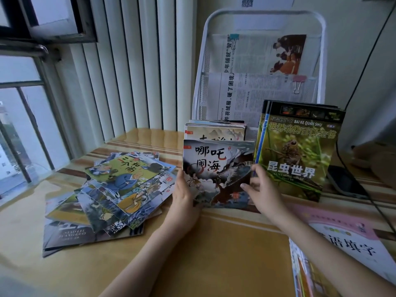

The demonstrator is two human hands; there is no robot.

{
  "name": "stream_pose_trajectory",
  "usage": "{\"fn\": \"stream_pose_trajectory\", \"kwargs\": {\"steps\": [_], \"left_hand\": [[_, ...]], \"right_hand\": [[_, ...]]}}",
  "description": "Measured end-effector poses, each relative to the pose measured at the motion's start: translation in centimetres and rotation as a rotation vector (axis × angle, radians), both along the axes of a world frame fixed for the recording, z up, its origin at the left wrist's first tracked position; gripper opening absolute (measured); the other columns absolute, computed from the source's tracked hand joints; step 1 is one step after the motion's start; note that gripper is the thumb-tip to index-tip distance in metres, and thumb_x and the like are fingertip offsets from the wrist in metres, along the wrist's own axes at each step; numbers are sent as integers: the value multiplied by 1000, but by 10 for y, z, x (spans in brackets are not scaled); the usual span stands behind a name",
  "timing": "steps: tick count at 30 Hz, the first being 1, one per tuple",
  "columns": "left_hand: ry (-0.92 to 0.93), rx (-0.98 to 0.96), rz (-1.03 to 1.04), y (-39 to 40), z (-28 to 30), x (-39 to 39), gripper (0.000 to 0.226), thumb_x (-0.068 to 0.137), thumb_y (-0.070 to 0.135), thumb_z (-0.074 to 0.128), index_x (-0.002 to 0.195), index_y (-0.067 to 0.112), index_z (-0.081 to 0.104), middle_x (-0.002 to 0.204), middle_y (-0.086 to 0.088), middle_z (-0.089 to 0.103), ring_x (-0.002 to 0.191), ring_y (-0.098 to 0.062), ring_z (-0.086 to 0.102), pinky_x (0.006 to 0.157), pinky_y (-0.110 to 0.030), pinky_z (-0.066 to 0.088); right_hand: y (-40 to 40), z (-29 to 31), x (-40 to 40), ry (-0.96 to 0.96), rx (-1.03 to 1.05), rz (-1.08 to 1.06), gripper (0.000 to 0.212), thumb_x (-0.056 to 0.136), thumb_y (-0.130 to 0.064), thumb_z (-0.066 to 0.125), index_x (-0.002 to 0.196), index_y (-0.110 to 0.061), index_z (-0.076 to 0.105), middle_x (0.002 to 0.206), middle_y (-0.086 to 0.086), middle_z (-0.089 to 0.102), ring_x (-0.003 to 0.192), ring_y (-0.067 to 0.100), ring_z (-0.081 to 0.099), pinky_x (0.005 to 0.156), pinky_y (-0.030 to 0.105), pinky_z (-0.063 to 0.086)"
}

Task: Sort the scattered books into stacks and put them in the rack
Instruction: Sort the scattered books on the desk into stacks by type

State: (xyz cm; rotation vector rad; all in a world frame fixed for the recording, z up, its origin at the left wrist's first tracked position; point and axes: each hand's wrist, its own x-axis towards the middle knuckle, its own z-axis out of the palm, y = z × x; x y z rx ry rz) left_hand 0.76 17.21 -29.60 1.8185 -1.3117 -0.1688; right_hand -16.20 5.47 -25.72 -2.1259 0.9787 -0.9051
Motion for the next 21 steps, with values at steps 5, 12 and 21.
{"fn": "stream_pose_trajectory", "kwargs": {"steps": [5, 12, 21], "left_hand": [[-150, -153, 99, -30, 26, 2, 97, 83, -14, 45, 145, 12, -25, 155, -8, 4, 142, -25, 6, 116, -33, 5], [-228, 99, 210, -66, 9, 16, 81, 82, -15, 30, 141, -5, -24, 153, -24, -23, 142, -38, -21, 117, -44, -10], [-261, 78, 222, -51, 23, 8, 87, 81, -16, 34, 145, 3, -22, 154, -16, -24, 142, -31, -25, 113, -35, -13]], "right_hand": [[-22, 18, 19, -62, -297, -218, 48, 88, -11, 63, 132, -8, 45, 97, 4, 59, 77, 23, 61, 61, 32, 50], [-27, -8, 60, 165, -350, -381, 96, 84, -14, 71, 151, -8, 2, 135, 20, 31, 105, 29, 52, 77, 24, 40], [-20, -13, 64, 60, -479, -207, 15, 87, -22, 65, 87, -15, 52, 73, -4, 53, 61, 12, 51, 47, 18, 32]]}}
